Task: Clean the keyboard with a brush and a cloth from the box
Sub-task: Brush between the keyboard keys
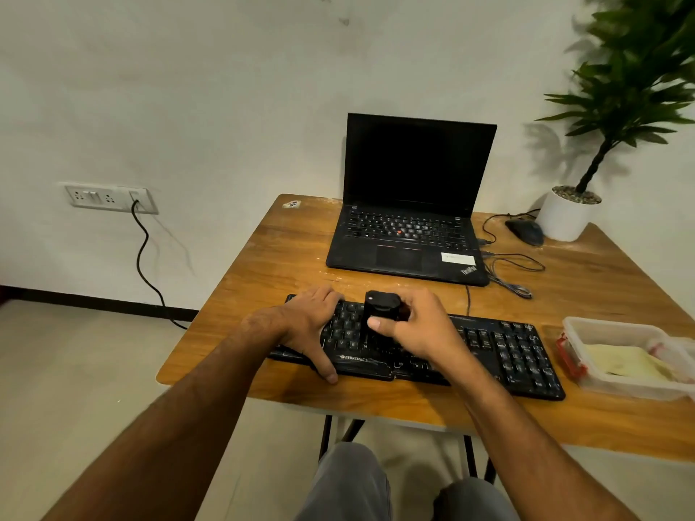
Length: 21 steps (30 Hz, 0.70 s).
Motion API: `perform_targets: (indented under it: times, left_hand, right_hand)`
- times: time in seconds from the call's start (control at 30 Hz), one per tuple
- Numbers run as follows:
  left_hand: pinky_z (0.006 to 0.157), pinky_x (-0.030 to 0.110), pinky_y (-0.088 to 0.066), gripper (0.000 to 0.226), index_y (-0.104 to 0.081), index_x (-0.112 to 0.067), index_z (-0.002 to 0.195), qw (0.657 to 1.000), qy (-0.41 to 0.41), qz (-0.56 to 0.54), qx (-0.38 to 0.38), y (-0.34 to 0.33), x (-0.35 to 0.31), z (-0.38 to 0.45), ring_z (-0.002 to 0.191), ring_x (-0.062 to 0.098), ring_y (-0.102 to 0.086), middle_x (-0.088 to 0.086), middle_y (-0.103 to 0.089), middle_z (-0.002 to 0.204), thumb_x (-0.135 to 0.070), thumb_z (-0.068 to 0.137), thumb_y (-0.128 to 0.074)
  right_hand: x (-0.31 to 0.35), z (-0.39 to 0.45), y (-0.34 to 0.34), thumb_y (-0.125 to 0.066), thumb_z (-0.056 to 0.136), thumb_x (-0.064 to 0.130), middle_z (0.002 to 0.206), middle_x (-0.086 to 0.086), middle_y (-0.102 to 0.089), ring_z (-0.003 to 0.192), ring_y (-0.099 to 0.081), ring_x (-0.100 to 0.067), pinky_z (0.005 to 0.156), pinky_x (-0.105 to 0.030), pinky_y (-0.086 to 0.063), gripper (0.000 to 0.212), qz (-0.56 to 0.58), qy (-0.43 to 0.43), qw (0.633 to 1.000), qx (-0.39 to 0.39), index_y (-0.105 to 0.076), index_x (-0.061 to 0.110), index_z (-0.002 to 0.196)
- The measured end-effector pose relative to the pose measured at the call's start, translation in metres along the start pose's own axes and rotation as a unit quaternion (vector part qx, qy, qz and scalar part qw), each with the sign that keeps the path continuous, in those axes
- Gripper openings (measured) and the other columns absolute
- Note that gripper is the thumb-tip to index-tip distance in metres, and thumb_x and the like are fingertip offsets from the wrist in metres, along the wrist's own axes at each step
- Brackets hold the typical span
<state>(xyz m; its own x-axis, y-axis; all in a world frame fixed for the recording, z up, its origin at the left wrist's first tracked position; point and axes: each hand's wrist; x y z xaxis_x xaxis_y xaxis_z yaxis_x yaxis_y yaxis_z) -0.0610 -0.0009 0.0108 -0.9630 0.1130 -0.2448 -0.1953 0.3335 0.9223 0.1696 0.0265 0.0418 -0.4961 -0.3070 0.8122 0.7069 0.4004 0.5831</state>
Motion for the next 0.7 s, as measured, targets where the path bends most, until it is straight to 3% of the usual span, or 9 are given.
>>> perform_targets:
  times: [0.2, 0.43, 0.6, 0.7]
  left_hand:
    - [0.117, 0.045, -0.038, 0.129, -0.027, -0.028, 0.149, 1.0, -0.001, -0.011, -0.003, 0.0, 0.0, -0.001, 0.131, 0.013, -0.033, -0.009, -0.033, 0.14, -0.069, 0.047, -0.095]
    - [0.114, 0.04, -0.04, 0.117, -0.032, -0.023, 0.142, 1.0, -0.004, 0.005, -0.012, 0.002, -0.003, -0.003, 0.118, 0.01, -0.032, -0.012, -0.03, 0.125, -0.064, 0.053, -0.096]
    - [0.116, 0.044, -0.039, 0.126, -0.031, -0.024, 0.147, 1.0, -0.007, -0.006, -0.014, -0.001, 0.0, -0.002, 0.124, 0.012, -0.034, -0.01, -0.033, 0.131, -0.07, 0.048, -0.093]
    - [0.116, 0.046, -0.039, 0.129, -0.035, -0.027, 0.148, 1.0, -0.008, -0.013, -0.011, -0.003, 0.002, -0.002, 0.126, 0.014, -0.035, -0.009, -0.036, 0.134, -0.076, 0.042, -0.089]
  right_hand:
    - [0.008, 0.01, 0.004, -0.086, 0.077, 0.02, 0.092, 0.006, -0.076, 0.091, -0.07, -0.011, 0.08, -0.031, -0.055, 0.022, 0.068, 0.001, 0.998, -0.014, -0.076, 0.022, 0.097]
    - [0.007, 0.006, -0.012, -0.088, 0.074, 0.024, 0.085, 0.006, -0.075, 0.084, -0.07, -0.012, 0.077, -0.035, -0.058, 0.022, 0.007, 0.002, 1.0, 0.026, -0.077, 0.023, 0.092]
    - [0.017, 0.013, -0.011, -0.087, 0.076, 0.02, 0.087, 0.008, -0.076, 0.086, -0.071, -0.008, 0.073, -0.025, -0.053, 0.022, 0.073, 0.012, 0.997, -0.008, -0.076, 0.026, 0.094]
    - [0.017, 0.008, -0.028, -0.087, 0.075, 0.023, 0.086, 0.008, -0.074, 0.083, -0.068, -0.008, 0.07, -0.025, -0.05, 0.02, 0.044, 0.009, 0.999, 0.002, -0.075, 0.026, 0.091]
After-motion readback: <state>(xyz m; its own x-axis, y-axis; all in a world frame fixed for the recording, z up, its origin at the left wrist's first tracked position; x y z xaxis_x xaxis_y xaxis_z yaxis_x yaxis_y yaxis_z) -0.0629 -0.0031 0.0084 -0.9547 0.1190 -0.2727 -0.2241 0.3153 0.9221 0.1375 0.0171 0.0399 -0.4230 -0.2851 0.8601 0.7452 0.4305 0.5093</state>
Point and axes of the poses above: each hand's wrist, its own z-axis towards the middle knuckle, its own y-axis out of the back of the hand, x = y × z
